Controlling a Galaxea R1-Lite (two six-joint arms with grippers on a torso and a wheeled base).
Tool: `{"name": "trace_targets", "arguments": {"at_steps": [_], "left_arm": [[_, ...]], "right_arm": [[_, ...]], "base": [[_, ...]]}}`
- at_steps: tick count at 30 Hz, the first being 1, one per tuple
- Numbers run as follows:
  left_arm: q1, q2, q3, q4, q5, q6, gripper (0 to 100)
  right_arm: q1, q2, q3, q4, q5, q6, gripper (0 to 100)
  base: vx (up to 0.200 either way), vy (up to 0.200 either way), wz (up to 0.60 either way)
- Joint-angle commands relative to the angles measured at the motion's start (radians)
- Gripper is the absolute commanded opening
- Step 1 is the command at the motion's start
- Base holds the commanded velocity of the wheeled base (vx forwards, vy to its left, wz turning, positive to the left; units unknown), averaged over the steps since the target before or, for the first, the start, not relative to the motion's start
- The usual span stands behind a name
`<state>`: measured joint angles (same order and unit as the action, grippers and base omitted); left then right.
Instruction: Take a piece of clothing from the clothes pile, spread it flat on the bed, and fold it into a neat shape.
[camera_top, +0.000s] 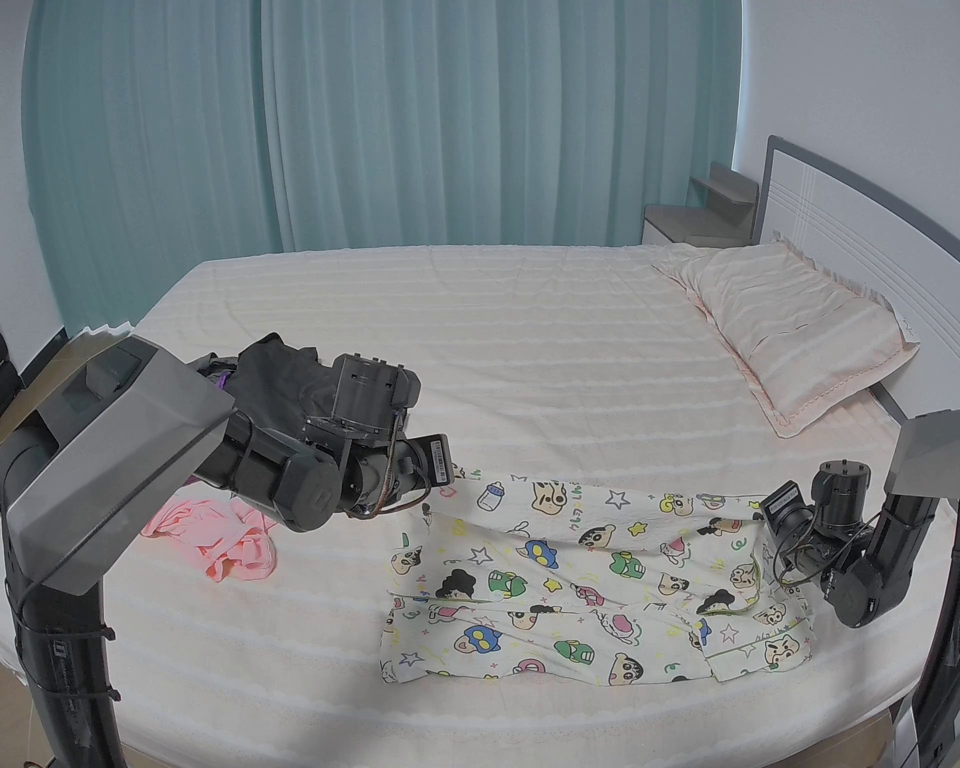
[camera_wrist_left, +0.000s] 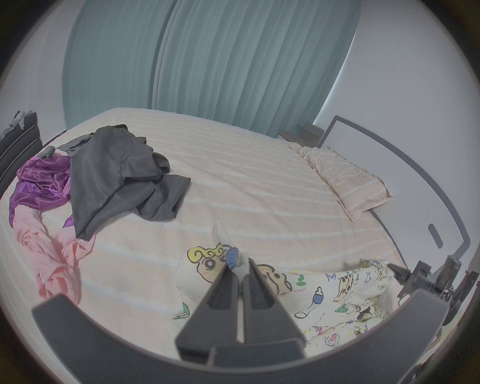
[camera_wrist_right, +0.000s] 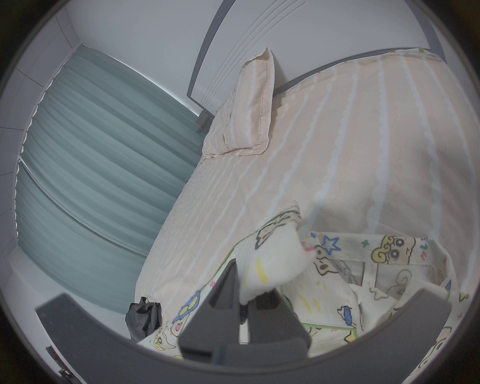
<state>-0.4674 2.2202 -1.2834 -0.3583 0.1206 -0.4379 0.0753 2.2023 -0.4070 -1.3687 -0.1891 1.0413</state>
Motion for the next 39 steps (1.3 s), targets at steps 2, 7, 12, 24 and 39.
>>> {"name": "trace_targets", "arguments": {"at_steps": [2, 7, 12, 24, 39], "left_arm": [[0.0, 0.013, -0.008, -0.004, 0.004, -0.002, 0], [-0.002, 0.013, -0.014, -0.004, 0.008, -0.022, 0], [-0.002, 0.013, -0.007, -0.022, 0.03, -0.025, 0], [-0.005, 0.033, -0.002, -0.103, 0.071, -0.025, 0], [-0.033, 0.033, 0.153, -0.102, 0.116, -0.028, 0]], "right_arm": [[-0.014, -0.069, -0.039, 0.043, 0.0, 0.0, 0], [-0.015, -0.104, -0.044, 0.092, 0.01, 0.0, 0], [-0.035, -0.115, -0.042, 0.094, 0.017, -0.003, 0], [-0.054, -0.131, -0.055, 0.096, 0.027, -0.033, 0], [-0.06, -0.118, 0.045, 0.094, 0.056, -0.076, 0]], "base": [[0.0, 0.0, 0.0], [0.0, 0.0, 0.0], [0.0, 0.0, 0.0], [0.0, 0.0, 0.0], [0.0, 0.0, 0.0]]}}
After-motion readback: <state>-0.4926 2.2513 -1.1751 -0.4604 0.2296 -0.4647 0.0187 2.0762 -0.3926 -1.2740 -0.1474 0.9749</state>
